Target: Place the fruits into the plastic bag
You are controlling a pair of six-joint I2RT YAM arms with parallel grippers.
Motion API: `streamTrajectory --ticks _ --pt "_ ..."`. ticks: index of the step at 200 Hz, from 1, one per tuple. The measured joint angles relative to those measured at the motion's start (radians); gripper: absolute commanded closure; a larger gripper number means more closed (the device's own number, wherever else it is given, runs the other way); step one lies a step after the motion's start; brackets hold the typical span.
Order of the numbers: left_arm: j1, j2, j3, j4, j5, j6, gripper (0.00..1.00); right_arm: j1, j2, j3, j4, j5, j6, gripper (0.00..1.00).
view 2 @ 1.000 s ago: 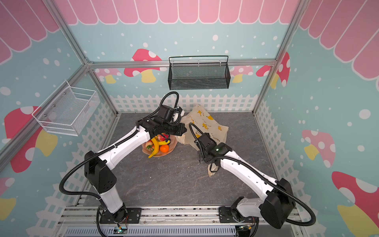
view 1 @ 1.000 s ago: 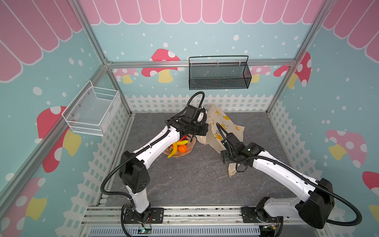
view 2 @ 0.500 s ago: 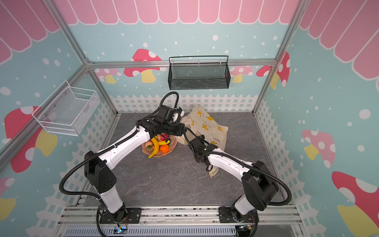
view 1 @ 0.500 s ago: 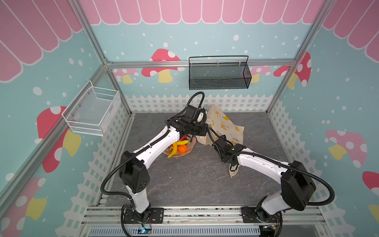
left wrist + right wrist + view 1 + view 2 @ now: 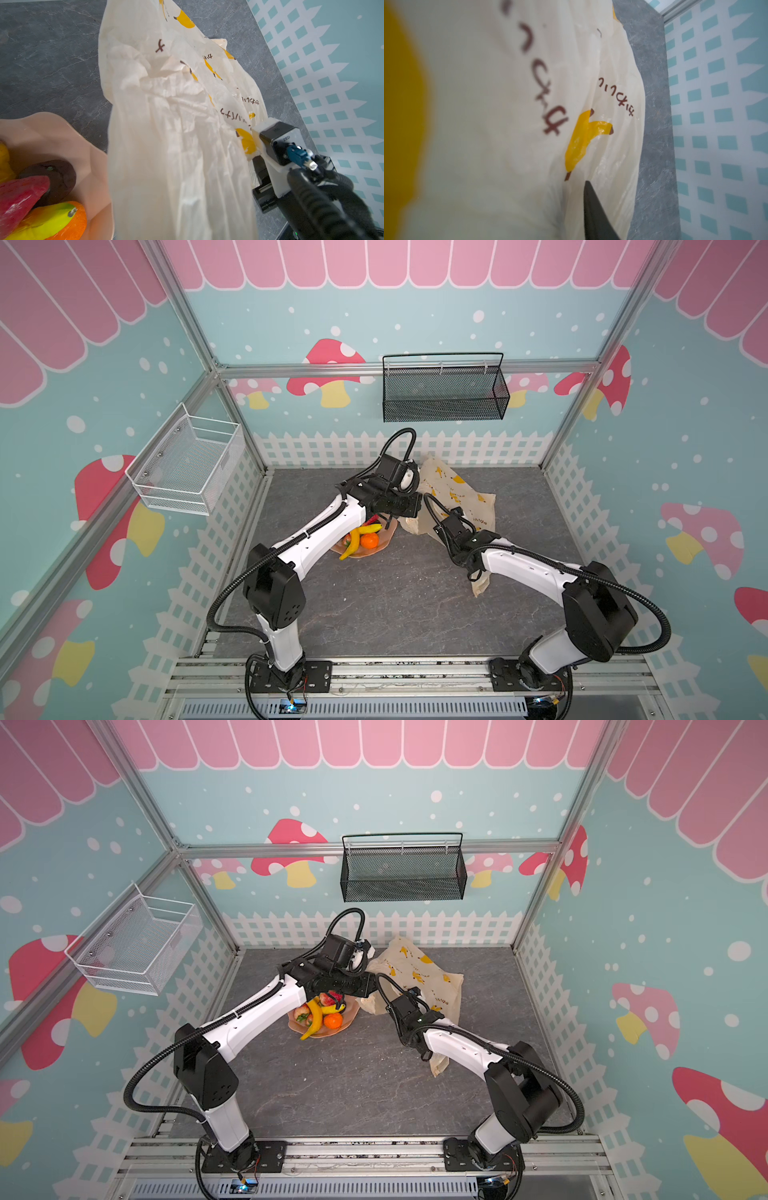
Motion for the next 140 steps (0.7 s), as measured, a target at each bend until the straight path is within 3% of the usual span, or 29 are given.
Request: streamTrajectory --ticks 47,101,140 --pt "0.026 0.061 0.108 -0.051 -0.011 0.051 1.0 -0.002 -0.058 0.1 -0.063 -0.047 -0.013 1.0" --pt "0.053 0.221 0.334 -0.137 -0.043 0.151 0.97 -0.01 -0.137 0.314 -0.219 -0.26 0.053 1.0" --pt "0.072 0.305 0.474 -0.194 -0.043 0.192 0.88 -0.01 -0.14 0.347 -0.279 -0.408 0.13 1.0"
